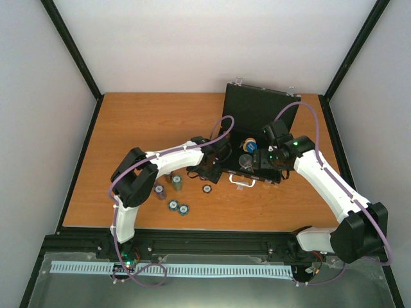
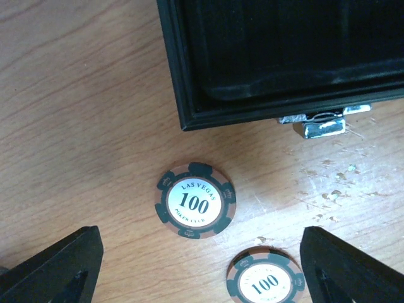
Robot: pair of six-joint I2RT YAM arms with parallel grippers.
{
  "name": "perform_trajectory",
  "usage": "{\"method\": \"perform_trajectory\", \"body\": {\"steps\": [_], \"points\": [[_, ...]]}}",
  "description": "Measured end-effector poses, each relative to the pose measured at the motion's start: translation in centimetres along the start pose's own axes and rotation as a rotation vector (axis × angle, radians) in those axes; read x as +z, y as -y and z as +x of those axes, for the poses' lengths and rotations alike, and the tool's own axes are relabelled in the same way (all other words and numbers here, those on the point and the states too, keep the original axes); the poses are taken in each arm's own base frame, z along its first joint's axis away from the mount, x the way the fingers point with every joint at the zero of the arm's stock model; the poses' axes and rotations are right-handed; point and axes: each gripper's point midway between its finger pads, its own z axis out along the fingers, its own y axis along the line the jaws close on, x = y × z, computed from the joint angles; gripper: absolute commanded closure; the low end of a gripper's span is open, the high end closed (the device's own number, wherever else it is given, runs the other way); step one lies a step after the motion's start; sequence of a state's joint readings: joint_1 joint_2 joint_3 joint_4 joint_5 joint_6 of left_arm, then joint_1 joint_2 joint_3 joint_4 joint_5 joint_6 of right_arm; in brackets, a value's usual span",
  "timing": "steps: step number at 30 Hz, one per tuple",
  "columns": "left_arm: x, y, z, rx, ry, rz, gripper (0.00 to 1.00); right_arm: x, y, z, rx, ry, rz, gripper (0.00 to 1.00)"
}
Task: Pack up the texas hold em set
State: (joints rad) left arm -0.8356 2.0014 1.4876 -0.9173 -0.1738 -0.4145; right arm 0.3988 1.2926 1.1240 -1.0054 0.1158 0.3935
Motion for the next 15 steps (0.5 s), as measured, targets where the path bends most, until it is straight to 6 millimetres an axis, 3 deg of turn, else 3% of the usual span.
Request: {"method": "perform_trajectory", "body": {"steps": [12,15], "points": [[1.1,-0.1,0.0,-0.024,-0.039,0.040,0.16,0.0,0.0,0.0,0.000,-0.001,0.001,0.00],[1.4,-0.1,0.3,-0.029,-0.049,0.048,0.23,0.0,0.0,0.0,0.000,0.000,0.000,0.00]]}}
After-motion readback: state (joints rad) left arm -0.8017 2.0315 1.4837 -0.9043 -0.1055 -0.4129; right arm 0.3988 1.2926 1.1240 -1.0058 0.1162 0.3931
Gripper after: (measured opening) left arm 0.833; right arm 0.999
